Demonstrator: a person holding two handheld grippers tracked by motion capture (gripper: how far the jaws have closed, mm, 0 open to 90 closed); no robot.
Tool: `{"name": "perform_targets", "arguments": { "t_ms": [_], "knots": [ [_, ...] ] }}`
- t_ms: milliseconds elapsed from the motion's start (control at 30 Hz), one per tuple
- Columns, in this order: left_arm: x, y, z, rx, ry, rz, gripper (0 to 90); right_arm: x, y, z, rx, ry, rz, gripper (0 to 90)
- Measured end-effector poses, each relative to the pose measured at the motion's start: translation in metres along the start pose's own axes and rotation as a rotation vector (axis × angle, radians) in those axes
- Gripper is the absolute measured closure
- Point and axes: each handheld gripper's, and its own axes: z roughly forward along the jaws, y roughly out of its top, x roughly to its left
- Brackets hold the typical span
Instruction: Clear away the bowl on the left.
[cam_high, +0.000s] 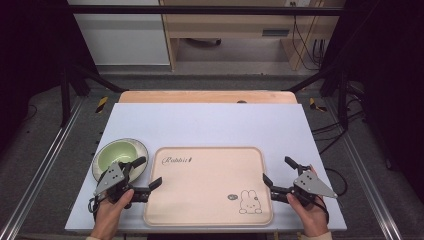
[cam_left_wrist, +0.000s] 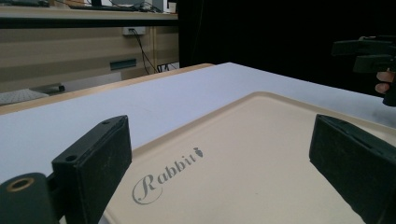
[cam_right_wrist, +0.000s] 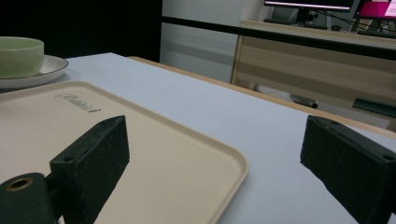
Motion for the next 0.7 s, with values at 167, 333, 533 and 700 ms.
{"name": "perform_targets", "arguments": {
  "t_ms": [167, 333, 533, 700],
  "knots": [
    [-0.001, 0.000, -0.003, 0.006, 0.021, -0.012, 5.1, -0.001, 0.000, 0.005, 0.002, 0.002, 0.006, 7.9],
    [-0.007, 0.004, -0.008, -0.013, 0.041, -0.017, 5.1, 0.001, -0.001, 0.006, 0.011, 0.008, -0.008, 7.9],
    [-0.011, 0.007, -0.016, 0.018, 0.089, 0.003, 5.0, 0.005, 0.000, 0.003, 0.015, 0.016, -0.020, 7.7],
    [-0.014, 0.010, -0.023, 0.063, 0.175, -0.002, 5.3, 0.006, 0.001, 0.002, 0.020, 0.006, -0.017, 7.4]
  ]
}}
